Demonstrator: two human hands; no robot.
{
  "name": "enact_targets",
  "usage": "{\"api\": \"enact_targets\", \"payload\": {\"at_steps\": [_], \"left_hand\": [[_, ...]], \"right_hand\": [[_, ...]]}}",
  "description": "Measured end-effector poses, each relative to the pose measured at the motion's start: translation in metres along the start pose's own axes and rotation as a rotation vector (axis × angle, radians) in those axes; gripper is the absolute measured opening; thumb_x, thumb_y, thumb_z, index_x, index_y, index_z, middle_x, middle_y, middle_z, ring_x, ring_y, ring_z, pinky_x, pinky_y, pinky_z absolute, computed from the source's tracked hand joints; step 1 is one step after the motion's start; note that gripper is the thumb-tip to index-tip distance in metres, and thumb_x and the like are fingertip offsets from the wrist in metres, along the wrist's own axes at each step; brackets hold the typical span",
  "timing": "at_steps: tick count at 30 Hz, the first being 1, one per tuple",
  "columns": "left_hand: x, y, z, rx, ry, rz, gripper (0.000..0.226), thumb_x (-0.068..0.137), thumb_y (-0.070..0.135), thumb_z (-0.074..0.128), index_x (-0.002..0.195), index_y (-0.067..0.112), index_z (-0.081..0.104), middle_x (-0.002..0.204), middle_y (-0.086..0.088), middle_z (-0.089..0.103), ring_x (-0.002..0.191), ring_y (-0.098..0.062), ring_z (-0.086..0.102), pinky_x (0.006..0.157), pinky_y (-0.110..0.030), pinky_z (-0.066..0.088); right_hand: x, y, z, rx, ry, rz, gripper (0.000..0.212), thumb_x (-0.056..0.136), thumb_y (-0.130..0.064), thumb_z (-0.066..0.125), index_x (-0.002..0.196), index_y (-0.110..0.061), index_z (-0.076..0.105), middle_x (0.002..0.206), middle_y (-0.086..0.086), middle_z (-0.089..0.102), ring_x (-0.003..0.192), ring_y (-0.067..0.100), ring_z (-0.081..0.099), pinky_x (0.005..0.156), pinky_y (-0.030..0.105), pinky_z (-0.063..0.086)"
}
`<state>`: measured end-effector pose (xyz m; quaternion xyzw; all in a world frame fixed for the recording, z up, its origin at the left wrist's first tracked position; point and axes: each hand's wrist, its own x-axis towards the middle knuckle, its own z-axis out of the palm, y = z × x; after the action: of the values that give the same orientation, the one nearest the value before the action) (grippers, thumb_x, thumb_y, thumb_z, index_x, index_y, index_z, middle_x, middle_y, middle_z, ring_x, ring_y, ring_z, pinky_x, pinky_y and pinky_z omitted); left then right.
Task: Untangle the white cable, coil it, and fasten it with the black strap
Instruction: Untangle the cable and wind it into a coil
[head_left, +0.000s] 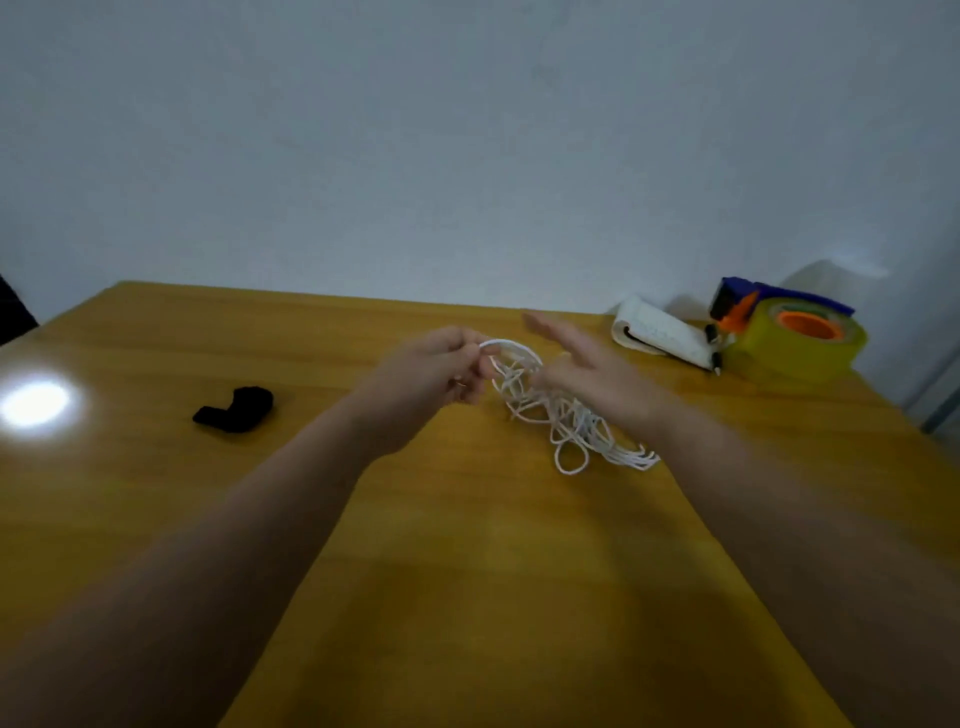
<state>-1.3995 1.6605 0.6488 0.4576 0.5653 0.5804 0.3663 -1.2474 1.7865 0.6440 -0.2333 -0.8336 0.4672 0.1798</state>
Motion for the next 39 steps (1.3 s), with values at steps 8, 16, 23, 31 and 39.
{"api": "enact_targets", "payload": {"at_steps": [8, 16, 23, 31, 39], "left_hand": [[-0.013, 0.021, -0.014, -0.605, 0.508, -0.122, 0.037, 0.099, 0.033, 0.047, 0.066, 0.021, 0.036, 0.039, 0.009, 0.030, 0.032, -0.004, 0.029, 0.037, -0.015, 0.029], [-0.047, 0.027, -0.026, -0.680, 0.498, 0.002, 0.035, 0.103, 0.026, 0.032, 0.069, 0.020, 0.040, 0.110, -0.004, 0.068, 0.101, -0.014, 0.062, 0.095, -0.032, 0.042], [-0.052, 0.049, 0.000, -0.310, 0.246, 0.010, 0.024, 0.099, 0.000, 0.034, 0.092, 0.009, 0.055, 0.055, 0.002, 0.058, 0.054, -0.010, 0.057, 0.062, -0.023, 0.046], [-0.037, 0.092, 0.013, 0.238, 0.135, 0.135, 0.043, 0.098, 0.049, 0.036, 0.130, 0.027, 0.054, 0.110, 0.011, 0.064, 0.045, -0.005, 0.035, 0.049, -0.021, 0.035], [-0.027, 0.102, -0.001, 0.581, 0.044, 0.136, 0.032, 0.096, 0.032, 0.051, 0.071, 0.015, 0.061, 0.064, 0.004, 0.058, 0.039, 0.002, 0.042, 0.047, -0.016, 0.033]], "right_hand": [[-0.035, 0.028, -0.003, -0.134, 0.173, -0.028, 0.030, 0.091, -0.024, 0.061, 0.077, 0.002, 0.063, 0.068, 0.018, 0.063, 0.063, 0.023, 0.053, 0.062, 0.035, 0.041], [-0.046, 0.003, -0.016, -0.202, 0.375, -0.040, 0.022, 0.094, -0.022, 0.054, 0.082, -0.009, 0.067, 0.075, 0.003, 0.060, 0.061, 0.004, 0.049, 0.056, 0.021, 0.039], [-0.019, -0.089, -0.022, 0.347, 0.379, 0.018, 0.021, 0.097, -0.020, 0.048, 0.083, -0.011, 0.061, 0.056, 0.005, 0.051, 0.044, 0.017, 0.054, 0.054, 0.028, 0.049], [-0.006, -0.159, -0.027, 1.059, 0.213, -0.065, 0.023, 0.101, -0.016, 0.042, 0.084, -0.005, 0.054, 0.056, 0.001, 0.037, 0.042, 0.009, 0.040, 0.044, 0.019, 0.042], [-0.007, -0.142, -0.079, 0.803, 0.528, 0.062, 0.024, 0.101, -0.014, 0.038, 0.082, -0.007, 0.051, 0.056, -0.001, 0.032, 0.034, 0.006, 0.023, 0.038, 0.018, 0.019]]}}
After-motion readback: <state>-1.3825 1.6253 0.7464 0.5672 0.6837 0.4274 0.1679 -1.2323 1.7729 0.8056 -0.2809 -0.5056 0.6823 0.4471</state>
